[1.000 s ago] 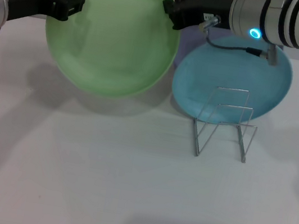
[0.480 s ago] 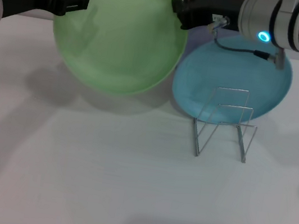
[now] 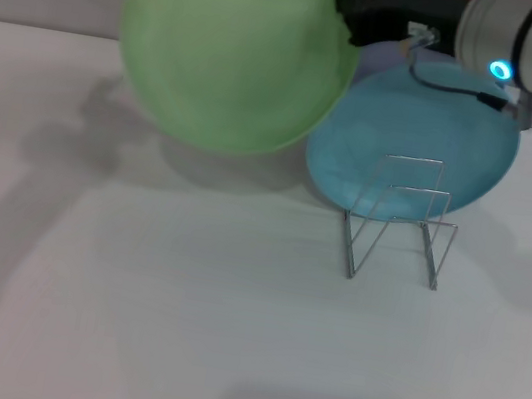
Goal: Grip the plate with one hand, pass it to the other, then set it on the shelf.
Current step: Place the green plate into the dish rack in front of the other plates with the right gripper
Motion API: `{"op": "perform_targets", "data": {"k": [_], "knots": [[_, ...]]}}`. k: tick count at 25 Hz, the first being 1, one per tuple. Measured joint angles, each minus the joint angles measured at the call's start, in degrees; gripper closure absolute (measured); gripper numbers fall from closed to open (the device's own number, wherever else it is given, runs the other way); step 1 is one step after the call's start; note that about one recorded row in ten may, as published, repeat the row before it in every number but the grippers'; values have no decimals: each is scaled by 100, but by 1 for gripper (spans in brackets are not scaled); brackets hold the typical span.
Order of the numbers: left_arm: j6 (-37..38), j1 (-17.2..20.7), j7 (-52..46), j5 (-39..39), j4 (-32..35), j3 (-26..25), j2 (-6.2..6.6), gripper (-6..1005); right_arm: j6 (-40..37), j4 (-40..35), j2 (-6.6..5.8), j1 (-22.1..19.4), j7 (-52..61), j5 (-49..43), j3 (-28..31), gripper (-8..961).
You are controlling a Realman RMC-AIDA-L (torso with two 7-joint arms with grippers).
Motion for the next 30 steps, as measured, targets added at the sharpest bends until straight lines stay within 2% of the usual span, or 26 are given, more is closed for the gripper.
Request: {"op": "perform_targets", "data": {"k": [4, 5, 6, 8, 13, 16, 17, 19, 22, 26, 30], "knots": [[913, 287, -12, -3, -61, 121, -14, 190, -277, 373, 4, -332, -2, 20, -53, 934], [913, 287, -12, -3, -61, 121, -14, 191, -337, 486, 6, -424, -11, 38, -79, 934], [1545, 455, -55, -29, -175, 238, -18, 191, -394, 604, 6, -518, -27, 68, -108, 934], [2020, 569, -69, -91, -299, 339, -16, 191, -524, 852, 6, -713, -70, 178, -160, 934], [3409, 786, -153, -260, -794, 647, -13, 193, -1393, 1547, 5, -1570, -919, 1019, -517, 934], [4204, 808, -367, -280, -1254, 888, 0, 193, -1894, 1793, 7, -2101, -2038, 2000, -716, 934], [4204, 808, -367, -280, -1254, 888, 0, 193, -2040, 1816, 9, -2249, -2530, 2421, -782, 934], [5302, 783, -441, -232, -1847, 1280, 6, 193, -2233, 1774, 14, -2492, -3666, 3414, -907, 934], [6173, 732, -441, -217, -2330, 1662, 8, 193, -2281, 1565, 25, -2756, -5582, 4999, -1042, 934], [6685, 591, -567, -211, -2863, 1855, 10, 193, -1740, 1026, 28, -2888, -7847, 6948, -1051, 934], [6752, 485, -1071, -71, -3240, 1845, 14, 193, -520, 158, 13, -2988, -9936, 8821, -970, 934]]}}
